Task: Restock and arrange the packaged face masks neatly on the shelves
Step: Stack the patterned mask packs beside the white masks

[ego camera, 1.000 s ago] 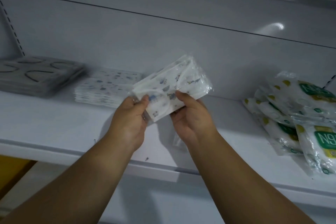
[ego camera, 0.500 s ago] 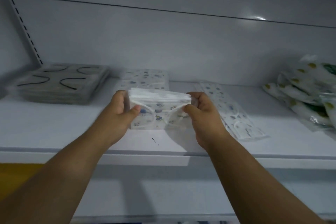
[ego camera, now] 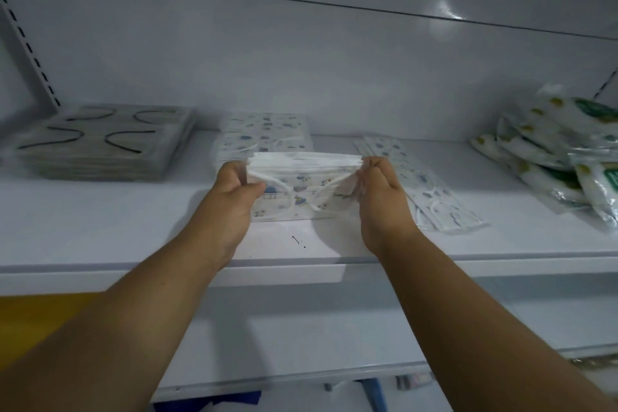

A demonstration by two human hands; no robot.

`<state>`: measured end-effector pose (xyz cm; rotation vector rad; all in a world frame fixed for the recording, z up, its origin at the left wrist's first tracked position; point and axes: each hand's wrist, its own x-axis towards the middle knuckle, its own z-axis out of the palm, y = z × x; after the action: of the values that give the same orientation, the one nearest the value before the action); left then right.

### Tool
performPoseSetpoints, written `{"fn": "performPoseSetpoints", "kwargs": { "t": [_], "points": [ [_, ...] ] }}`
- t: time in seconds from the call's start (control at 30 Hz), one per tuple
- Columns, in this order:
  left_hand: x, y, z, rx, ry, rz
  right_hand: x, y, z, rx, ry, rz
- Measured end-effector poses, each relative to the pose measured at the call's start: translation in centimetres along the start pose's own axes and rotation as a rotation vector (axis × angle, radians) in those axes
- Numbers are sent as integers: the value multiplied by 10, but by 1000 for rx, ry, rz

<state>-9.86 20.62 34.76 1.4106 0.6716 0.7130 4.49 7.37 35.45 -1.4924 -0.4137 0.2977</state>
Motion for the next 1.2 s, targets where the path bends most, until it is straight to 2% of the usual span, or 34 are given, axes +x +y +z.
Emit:
{"fn": "performPoseSetpoints", "kwargs": {
  "t": [0.1,0.2,0.3,0.4,0.53,0.7,1.0,1.1,1.2],
  "points": [
    [1,1,-3,24,91,10,-1,-1,-6,-107,-26,-92],
    [3,-1,-14,163,85,51,3,5,-18,-225,-73,-177],
    [3,2,-22,402,68,119,6,11,-26,-340,-112,-243],
    [3,3,-21,463,111,153,8,12,-31,-451,-120,-297],
    [4,0,-19,521,131,176,12,12,-37,-521,-142,-290],
    [-1,-2,-13,606,266,223,15,9,-40,-558,-175,-256],
    [-3,4,-15,713,455,249,23,2,-16,-596,-199,-325],
    [11,16,-27,778,447,326,28,-11,2,-611,-186,-330],
    [37,33,-39,961,338,430,45,-25,21,-735,-164,-362]
  ]
}}
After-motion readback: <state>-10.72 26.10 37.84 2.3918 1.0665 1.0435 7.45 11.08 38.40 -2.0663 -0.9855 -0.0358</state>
